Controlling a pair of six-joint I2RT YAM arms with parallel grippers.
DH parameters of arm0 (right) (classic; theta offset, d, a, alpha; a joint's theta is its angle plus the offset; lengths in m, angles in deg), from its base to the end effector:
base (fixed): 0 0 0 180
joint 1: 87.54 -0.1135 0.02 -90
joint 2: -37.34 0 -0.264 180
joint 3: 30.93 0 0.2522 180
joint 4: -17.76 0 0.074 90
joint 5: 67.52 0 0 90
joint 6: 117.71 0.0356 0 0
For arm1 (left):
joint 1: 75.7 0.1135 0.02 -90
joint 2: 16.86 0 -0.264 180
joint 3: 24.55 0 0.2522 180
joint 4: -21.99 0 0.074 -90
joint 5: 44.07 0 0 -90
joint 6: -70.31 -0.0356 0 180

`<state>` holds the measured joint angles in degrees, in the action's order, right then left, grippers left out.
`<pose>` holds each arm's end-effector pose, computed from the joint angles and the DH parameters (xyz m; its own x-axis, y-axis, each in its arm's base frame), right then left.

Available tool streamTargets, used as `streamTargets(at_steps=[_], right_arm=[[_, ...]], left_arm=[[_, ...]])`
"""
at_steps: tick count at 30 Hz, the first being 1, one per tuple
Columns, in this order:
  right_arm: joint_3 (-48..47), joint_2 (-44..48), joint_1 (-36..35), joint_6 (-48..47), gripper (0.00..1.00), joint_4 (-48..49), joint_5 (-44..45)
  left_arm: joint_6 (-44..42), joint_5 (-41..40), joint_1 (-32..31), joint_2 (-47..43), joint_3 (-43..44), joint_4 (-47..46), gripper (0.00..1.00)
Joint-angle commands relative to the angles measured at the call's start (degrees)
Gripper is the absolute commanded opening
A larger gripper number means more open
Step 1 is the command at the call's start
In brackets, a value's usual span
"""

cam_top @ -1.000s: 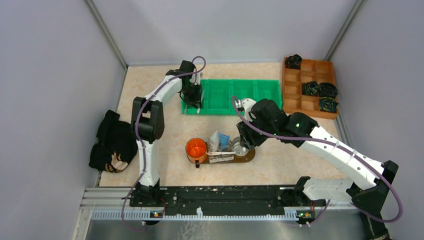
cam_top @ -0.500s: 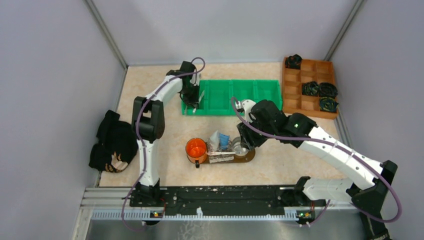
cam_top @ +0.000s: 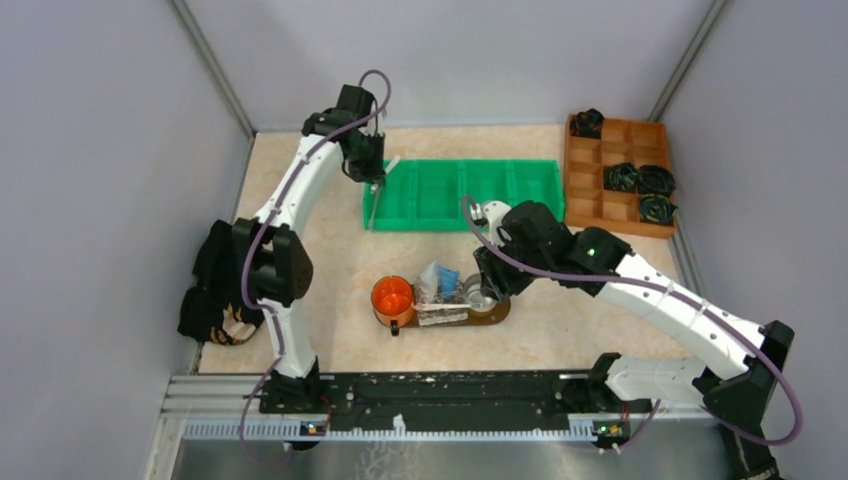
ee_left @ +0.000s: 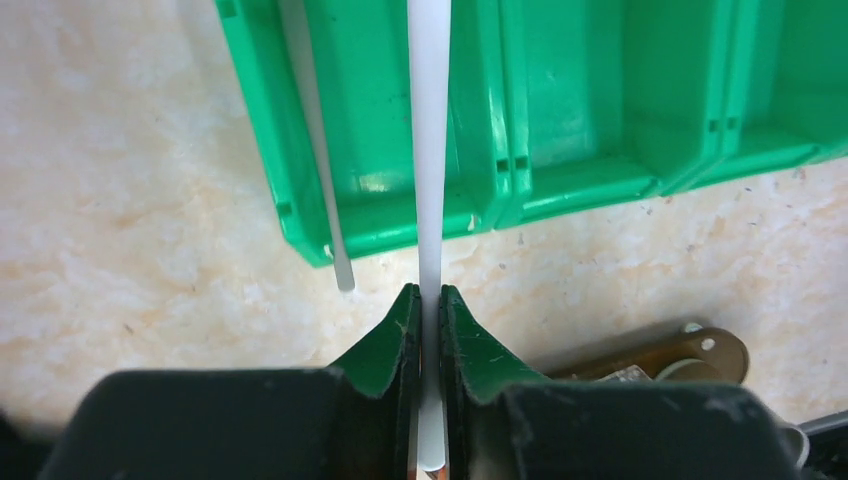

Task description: Prepare toiletry sets of a toothbrush and toothpaste on the tray

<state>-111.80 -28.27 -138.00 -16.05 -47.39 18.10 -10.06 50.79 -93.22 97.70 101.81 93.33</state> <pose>0.1410 0.1751 0.3366 -0.6386 -0.4570 -0.6192 -0.6853 0.7037 0.1874 0.4111 -0.1330 0.3108 -0.8674 0.0990 -0.4876 0.1986 0.9675 -0.1568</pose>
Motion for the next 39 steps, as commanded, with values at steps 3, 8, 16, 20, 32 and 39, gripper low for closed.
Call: streamTargets(at_steps=[3, 8, 16, 20, 32, 39], right_arm=[[-0.09, 1.69, 0.27, -0.50, 0.45, 3.08, -1.24], [-0.80, 2.30, 0.28, -0.75, 0.45, 3.32, -1.23], [-7.55, -0.78, 0.32, -2.69, 0.45, 2.22, -1.13], [-8.82, -1.54, 0.27, -2.87, 0.45, 2.17, -1.37], [-7.44, 1.69, 1.10, -6.22, 0.45, 3.41, -1.60], [-4.18, 6.13, 2.89, -7.84, 0.46, 3.74, -2.65]], left_arm=[[3.83, 0.16, -0.06, -11.67, -3.10, 1.61, 0.11], [6.91, 4.75, -0.20, -21.76, -10.09, -2.07, 0.11], [10.23, 13.67, -1.00, -32.91, -20.37, -0.49, 0.12], [11.66, 15.24, -3.03, -35.47, -20.43, 4.03, 0.13], [20.77, 22.53, -10.64, -31.70, 4.19, 23.47, 0.08], [25.67, 27.90, -12.61, -35.26, -4.42, 23.45, 0.05]])
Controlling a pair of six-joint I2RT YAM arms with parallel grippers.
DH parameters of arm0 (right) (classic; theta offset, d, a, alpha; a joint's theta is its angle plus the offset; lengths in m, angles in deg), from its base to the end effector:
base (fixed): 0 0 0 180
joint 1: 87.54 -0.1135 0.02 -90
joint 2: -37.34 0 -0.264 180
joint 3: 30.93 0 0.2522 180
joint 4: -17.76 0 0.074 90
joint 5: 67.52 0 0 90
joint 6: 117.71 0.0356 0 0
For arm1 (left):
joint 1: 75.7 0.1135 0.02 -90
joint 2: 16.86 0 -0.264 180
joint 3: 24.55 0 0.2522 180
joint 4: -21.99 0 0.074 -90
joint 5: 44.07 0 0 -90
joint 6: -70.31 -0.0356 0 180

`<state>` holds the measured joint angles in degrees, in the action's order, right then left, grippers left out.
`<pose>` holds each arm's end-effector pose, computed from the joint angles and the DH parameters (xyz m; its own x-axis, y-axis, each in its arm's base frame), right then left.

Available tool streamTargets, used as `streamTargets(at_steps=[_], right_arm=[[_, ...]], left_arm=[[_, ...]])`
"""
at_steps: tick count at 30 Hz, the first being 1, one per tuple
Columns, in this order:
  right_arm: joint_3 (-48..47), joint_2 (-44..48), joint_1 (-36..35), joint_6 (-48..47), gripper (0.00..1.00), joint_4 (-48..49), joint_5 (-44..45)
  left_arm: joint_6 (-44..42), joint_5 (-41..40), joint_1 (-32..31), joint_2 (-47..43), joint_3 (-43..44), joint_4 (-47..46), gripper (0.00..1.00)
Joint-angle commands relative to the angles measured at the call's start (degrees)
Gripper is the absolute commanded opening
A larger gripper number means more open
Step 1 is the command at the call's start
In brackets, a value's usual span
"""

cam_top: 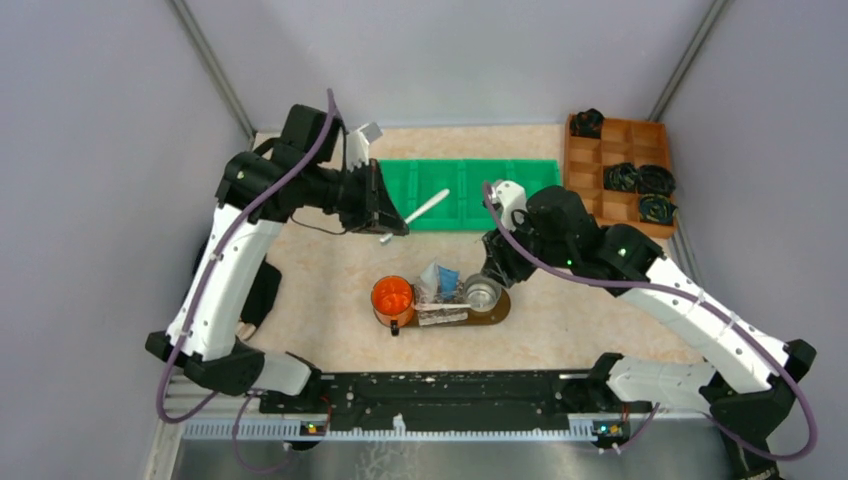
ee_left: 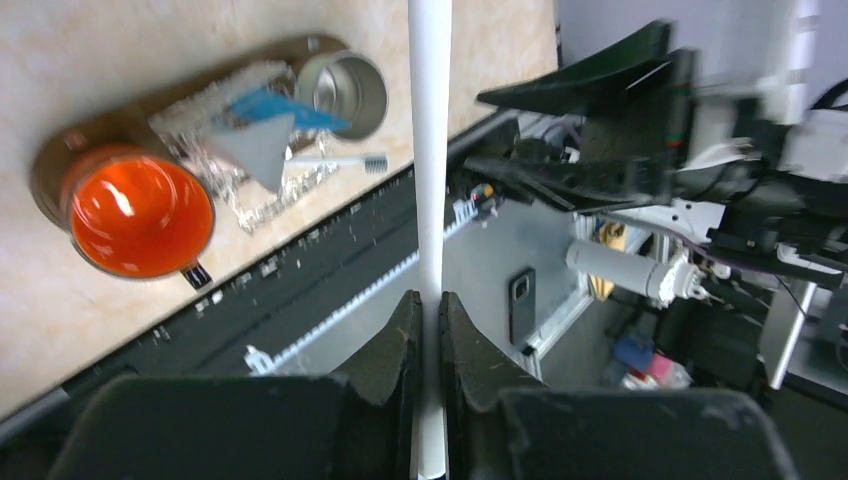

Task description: Prepare toiletry sets of a toothbrush and toothpaste on the tray

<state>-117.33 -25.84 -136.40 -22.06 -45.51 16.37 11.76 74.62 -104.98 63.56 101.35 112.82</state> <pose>0.1395 0.1655 0.3781 -0.5003 -0.4239 -0.7550 -0.7569 0.6376 0.1435 0.1895 -0.1259 0.4788 -0.9068 -0.0163 -0.4213 0.2933 0.6935 -0.6580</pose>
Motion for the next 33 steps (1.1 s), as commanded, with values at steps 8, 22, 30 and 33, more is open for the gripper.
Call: streamTargets(at_steps=[8, 22, 30, 33], right_arm=[[2.39, 6.38, 2.87, -3.48, 0.48, 0.64, -0.74], [-0.25, 6.68, 4.62, -4.45, 0.49, -1.46, -0.47], [-0.90, 6.65, 4.74, -4.69, 0.49, -1.59, -1.70], [-0.86, 6.92, 4.77, -4.53, 0.49, -1.14, -2.13]], left_arm=[[8.77, 4.49, -9.36, -0.68, -7.41, 3.87, 0.07], [12.06, 9.02, -13.29, -10.03, -24.63, 4.02, 0.07], [17.43, 5.66, -13.79, -16.79, -31.25, 4.00, 0.07], [18.07, 1.76, -13.79, -18.00, -35.09, 3.91, 0.08]])
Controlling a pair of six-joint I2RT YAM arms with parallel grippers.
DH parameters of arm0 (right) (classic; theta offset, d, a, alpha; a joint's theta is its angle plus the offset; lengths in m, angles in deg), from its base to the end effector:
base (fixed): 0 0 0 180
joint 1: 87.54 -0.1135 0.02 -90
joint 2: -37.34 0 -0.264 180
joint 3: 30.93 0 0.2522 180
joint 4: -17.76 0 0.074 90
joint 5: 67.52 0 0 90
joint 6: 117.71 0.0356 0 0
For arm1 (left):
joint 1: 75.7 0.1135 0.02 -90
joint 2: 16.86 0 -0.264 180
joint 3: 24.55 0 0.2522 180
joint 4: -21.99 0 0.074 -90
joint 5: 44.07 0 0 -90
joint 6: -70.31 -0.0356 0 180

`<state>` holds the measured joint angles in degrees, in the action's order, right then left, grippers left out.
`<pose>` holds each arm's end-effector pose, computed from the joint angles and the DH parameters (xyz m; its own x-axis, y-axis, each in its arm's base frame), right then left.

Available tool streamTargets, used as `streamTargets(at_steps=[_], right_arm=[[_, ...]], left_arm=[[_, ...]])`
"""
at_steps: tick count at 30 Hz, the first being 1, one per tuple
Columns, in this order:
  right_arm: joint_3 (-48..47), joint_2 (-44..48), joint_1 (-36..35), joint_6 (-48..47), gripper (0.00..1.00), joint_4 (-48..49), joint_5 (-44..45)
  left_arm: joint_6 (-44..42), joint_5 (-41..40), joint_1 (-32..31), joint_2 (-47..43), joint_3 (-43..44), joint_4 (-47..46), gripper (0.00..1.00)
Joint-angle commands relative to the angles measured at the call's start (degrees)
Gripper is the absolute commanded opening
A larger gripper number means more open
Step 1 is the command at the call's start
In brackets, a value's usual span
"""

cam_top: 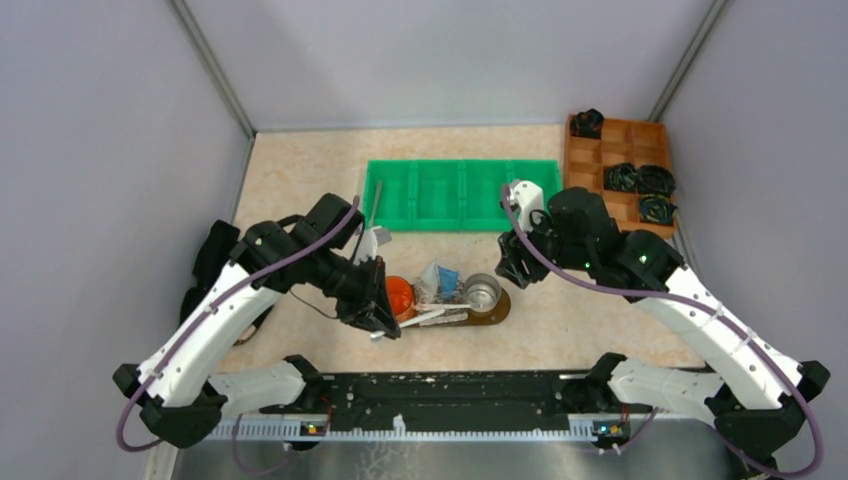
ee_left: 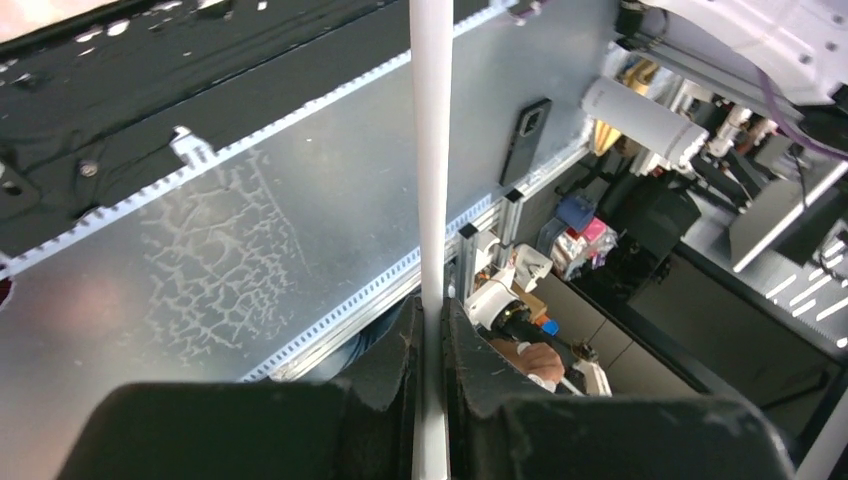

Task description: Prepare toiletry sets of a toothbrush and toothpaste on the tray

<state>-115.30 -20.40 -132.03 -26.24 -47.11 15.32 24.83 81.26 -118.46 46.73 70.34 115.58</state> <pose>0.1327 0.1366 0.3821 -0.4610 -0.4172 -0.7832 -0.7536 0.6501 0.0973 0.1079 -0.1278 0.3897 -0.9902 0.1366 0.0274 0.0799 0.7184 -0.6911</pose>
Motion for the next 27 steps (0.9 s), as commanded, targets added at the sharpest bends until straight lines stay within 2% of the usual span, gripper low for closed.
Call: streamTargets(at_steps=[1, 6, 12, 27], right_arm=[[-2.80, 1.48, 0.38, -0.34, 0.49, 0.64, -1.10], [-1.92, 2.11, 0.45, -0.39, 0.49, 0.41, -1.19], [-1.21, 2.90, 0.42, -0.07, 0.49, 1.20, -1.69], [0.56, 3.54, 0.40, 0.42, 0.50, 2.15, -2.66]], left_arm=[[4.97, -6.06, -0.30, -0.99, -4.18, 1.13, 0.08], [5.29, -10.12, -0.30, 1.48, -1.25, 1.20, 0.08], [4.93, -16.11, -0.30, 3.61, -3.77, 0.54, 0.12], [2.59, -16.02, -0.30, 8.25, -8.53, -5.65, 0.13]])
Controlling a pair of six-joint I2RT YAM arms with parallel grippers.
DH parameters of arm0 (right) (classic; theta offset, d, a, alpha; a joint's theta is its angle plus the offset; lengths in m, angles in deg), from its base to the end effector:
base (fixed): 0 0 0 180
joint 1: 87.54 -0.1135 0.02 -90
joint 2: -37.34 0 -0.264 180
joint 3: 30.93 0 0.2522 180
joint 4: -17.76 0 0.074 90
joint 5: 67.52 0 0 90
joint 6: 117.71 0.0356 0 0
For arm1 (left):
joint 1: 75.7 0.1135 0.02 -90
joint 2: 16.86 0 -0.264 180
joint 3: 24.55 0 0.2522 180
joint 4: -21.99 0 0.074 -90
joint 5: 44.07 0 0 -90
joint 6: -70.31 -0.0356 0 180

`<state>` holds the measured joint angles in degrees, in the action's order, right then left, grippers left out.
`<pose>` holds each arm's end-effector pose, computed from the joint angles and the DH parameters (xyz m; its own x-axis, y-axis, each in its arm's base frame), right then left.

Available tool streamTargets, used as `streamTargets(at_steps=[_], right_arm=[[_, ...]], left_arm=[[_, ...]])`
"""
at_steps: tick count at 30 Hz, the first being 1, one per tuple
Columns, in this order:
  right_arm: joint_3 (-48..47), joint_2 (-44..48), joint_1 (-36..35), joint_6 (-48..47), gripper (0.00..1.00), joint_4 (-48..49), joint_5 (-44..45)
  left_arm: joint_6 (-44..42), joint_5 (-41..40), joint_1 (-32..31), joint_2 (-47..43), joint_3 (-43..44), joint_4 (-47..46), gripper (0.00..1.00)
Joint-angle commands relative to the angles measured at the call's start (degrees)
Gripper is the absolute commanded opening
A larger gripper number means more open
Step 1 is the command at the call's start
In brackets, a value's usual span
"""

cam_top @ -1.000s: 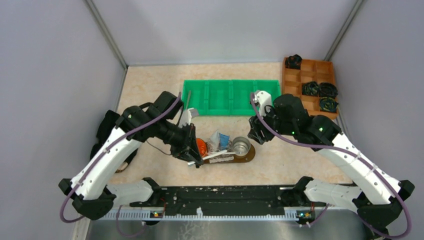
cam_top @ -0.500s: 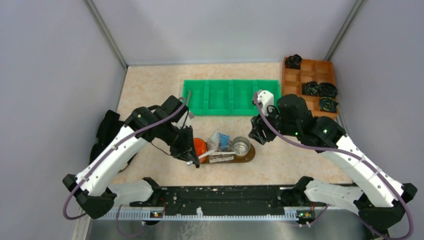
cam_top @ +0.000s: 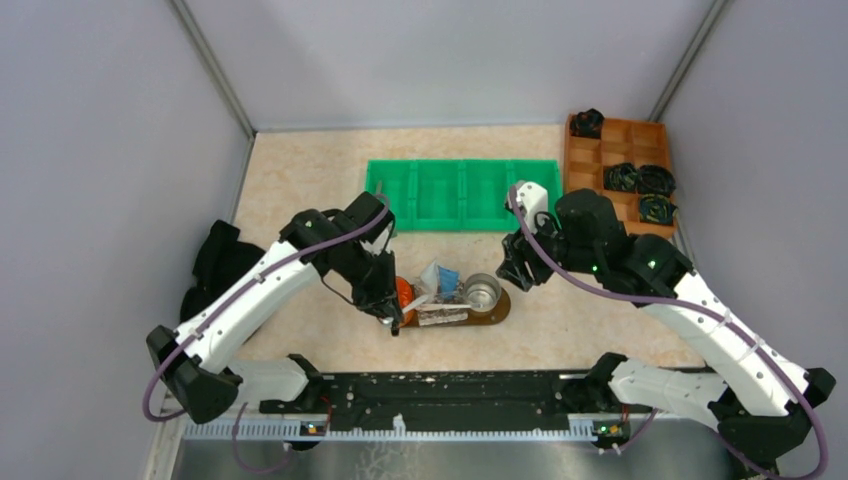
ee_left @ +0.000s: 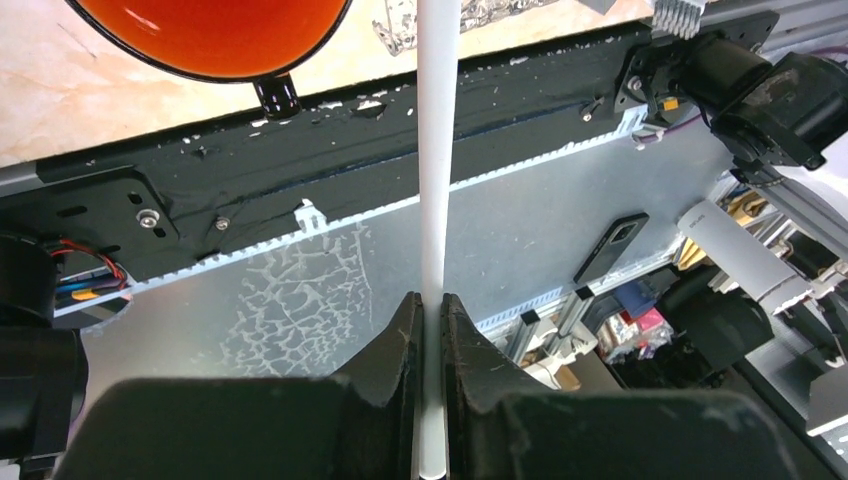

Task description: Prepare toiletry sets of a toothbrush and toothpaste on the tray

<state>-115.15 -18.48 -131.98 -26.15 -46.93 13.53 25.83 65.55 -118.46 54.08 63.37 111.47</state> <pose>0.1257 0.1311 0.3872 -0.4437 -0.3974 -0.8032 -0.7694 0.6285 0.1140 0.1441 -0.1495 0.3341 -0.9998 0.0092 0.0178 0.0004 0.8985 -0.4389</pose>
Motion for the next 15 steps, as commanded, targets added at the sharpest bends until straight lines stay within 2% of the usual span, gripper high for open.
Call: streamTargets(at_steps=[1, 9, 15], right_arm=[[0.55, 1.71, 0.37, 0.29, 0.50, 1.96, -0.97], [0.95, 1.52, 0.34, 0.28, 0.50, 2.18, -1.06], [1.56, 1.34, 0.37, 0.28, 0.50, 2.34, -1.16]], left_arm=[[1.46, -0.11, -0.31, 1.18, -1.65, -1.64, 0.13], [0.29, 0.57, -0.30, 2.56, -1.76, -2.50, 0.13], [0.79, -0.20, -0.30, 2.68, 2.11, -0.13, 0.13]])
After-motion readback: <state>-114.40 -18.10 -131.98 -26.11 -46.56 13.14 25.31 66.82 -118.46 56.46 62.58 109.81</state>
